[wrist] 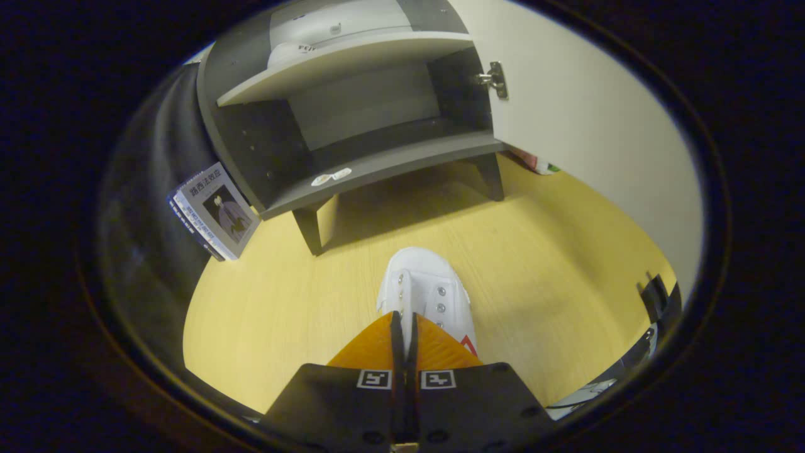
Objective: Open the shoe cabinet door, grab the shoes and put them into the shoe cabinet, then close the shoe cabinet door.
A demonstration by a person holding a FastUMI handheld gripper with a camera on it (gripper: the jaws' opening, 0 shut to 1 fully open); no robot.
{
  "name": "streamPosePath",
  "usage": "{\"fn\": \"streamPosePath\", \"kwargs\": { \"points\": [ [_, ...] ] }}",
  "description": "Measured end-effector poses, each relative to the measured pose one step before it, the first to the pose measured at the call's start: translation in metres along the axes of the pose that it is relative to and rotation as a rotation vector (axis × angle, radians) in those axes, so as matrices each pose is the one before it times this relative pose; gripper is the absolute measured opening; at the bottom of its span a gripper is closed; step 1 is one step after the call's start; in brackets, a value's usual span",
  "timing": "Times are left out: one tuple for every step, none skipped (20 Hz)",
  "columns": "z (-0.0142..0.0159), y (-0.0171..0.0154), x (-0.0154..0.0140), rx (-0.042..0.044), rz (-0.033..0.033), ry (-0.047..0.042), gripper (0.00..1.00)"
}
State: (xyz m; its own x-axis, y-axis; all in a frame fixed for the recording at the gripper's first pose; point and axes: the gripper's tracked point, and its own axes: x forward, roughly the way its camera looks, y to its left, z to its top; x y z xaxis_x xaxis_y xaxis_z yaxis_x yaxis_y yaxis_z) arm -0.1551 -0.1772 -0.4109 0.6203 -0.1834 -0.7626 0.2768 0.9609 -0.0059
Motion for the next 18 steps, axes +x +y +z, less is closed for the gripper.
{"fn": "streamPosePath", "kwargs": {
  "points": [
    [0.00802, 0.00068, -0.00537, -0.00122, -0.00267, -0.01123, 0.03],
    [0.00946, 0.00139, -0.00462, -0.00125, -0.00133, -0.01438, 0.03],
    [0.01095, 0.00237, -0.00451, -0.00236, -0.00005, -0.01548, 0.02],
    [0.01072, 0.00257, -0.00456, -0.00198, -0.003, -0.01979, 0.02],
    [0.01292, 0.00165, -0.00596, -0.00484, -0.00644, -0.02257, 0.02],
    [0.01596, 0.00242, -0.00603, -0.00479, -0.00651, -0.03035, 0.02],
    [0.01743, 0.0026, -0.00653, -0.00385, -0.00573, -0.03569, 0.02],
    [0.01958, 0.00192, -0.00763, -0.00324, -0.00523, -0.03764, 0.02],
    [0.01857, 0.00306, -0.00514, -0.00232, -0.00517, -0.03966, 0.02],
    [0.01864, 0.00295, -0.00501, -0.00257, -0.00571, -0.04044, 0.02],
    [0.02003, 0.00194, -0.00514, -0.00194, -0.00576, -0.04003, 0.03],
    [0.01881, 0.00105, -0.00491, -0.00346, -0.00479, -0.03539, 0.02],
    [0.01703, 0.00039, -0.00493, -0.00473, -0.00397, -0.03062, 0.03],
    [0.0161, 0.00167, -0.00176, -0.00522, -0.00434, -0.02576, 0.02],
    [0.01346, 0.00252, -0.0003, -0.00373, -0.00451, -0.02152, 0.02],
    [0.01327, 0.00228, 0.00054, -0.00081, -0.00379, -0.02003, 0.02],
    [0.01197, 0.00136, 0.00106, -0.0003, -0.00374, -0.01904, 0.02],
    [0.01122, 0.00211, 0.00113, -0.00014, -0.00362, -0.01766, 0.02]
  ]
}}
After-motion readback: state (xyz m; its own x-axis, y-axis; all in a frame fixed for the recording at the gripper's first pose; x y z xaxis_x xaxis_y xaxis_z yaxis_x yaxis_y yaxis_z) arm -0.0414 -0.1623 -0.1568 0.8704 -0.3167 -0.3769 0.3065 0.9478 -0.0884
